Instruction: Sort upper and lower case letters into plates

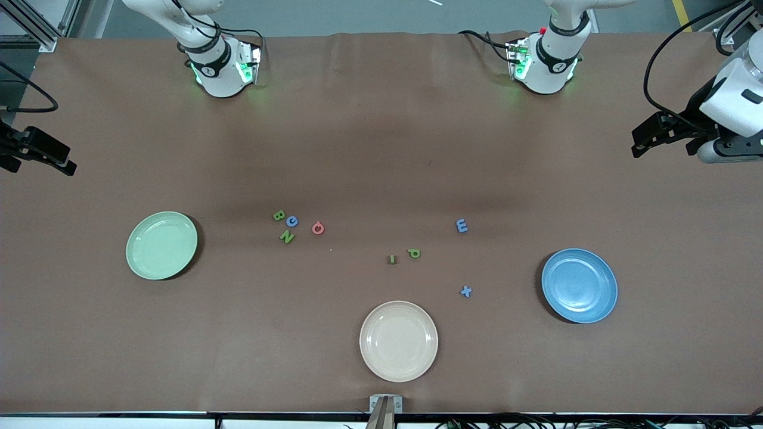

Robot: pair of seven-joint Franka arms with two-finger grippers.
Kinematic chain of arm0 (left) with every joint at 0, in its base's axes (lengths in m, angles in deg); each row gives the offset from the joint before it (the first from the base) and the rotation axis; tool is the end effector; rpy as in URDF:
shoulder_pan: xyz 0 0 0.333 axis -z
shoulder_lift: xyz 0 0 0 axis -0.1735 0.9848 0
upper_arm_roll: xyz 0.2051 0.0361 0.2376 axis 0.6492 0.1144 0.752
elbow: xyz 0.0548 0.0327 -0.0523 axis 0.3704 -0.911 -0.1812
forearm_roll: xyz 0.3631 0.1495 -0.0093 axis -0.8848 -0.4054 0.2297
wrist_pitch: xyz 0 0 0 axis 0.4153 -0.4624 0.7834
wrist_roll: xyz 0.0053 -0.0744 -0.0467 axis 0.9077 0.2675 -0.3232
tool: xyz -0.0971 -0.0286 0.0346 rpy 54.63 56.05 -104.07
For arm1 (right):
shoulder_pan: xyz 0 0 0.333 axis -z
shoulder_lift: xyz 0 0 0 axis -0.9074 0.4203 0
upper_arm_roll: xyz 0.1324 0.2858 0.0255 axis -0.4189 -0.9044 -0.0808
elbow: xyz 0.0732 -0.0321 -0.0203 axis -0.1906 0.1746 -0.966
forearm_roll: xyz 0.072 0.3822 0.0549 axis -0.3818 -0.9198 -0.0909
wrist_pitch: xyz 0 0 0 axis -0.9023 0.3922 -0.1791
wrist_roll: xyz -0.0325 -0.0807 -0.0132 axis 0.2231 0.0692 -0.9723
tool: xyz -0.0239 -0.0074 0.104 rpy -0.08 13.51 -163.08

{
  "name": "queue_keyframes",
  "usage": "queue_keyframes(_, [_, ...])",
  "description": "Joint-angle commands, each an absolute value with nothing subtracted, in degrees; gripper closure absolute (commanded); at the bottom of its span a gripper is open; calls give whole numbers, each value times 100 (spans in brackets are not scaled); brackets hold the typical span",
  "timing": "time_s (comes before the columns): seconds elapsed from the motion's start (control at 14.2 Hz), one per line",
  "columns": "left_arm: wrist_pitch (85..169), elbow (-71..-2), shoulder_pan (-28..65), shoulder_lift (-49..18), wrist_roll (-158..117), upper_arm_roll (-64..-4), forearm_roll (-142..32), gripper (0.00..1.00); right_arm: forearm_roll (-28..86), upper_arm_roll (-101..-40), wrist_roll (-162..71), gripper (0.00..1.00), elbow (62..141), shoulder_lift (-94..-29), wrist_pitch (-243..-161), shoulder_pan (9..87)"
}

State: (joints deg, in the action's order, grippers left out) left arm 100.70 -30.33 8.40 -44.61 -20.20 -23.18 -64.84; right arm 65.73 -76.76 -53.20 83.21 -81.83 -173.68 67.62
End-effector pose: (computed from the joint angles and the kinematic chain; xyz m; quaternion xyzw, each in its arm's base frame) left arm 0.5350 -0.0539 0.6274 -0.9999 -0.0112 -0.0068 0.0074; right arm 0.5688 -0.0150 0.6605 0.9990 -0.0374 0.0242 0.0005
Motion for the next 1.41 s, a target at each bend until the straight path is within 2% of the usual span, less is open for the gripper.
queue_keyframes(0.0, [9895,-2864,815,-4440,-2052,-2334,-6381,0,6461,-7697,-5398,0,8315,-8185,-17337,6813])
queue_keyframes(0.21, [9894,-2759,832,-4336,-2087,-2334,-6424,0,6470,-7697,-5398,0,8332,-8185,-17319,6805])
queue_keyframes(0.42, [10077,-2530,946,-3695,-2026,-2377,-6398,0,6461,-7732,-5476,0,8385,-8185,-17311,6726])
queue_keyframes(0.77, [11894,-2539,1718,-2290,-1447,-2439,-6468,0,6452,-7732,-6518,0,8577,-8036,-17424,5770])
queue_keyframes(0.91, [12555,-2451,1965,-1675,-1323,-2439,-6477,0,6452,-7732,-7004,0,8779,-7817,-17731,5278])
queue_keyframes(1.12, [13371,-2004,2298,-699,-1323,-2422,-6774,0,6443,-7732,-7690,0,9498,-7641,-18704,4732])
queue_keyframes(1.34, [14382,-1853,2414,14,-1437,-2422,-7250,1,6443,-7732,-8279,0,10106,-7308,-19637,4214])
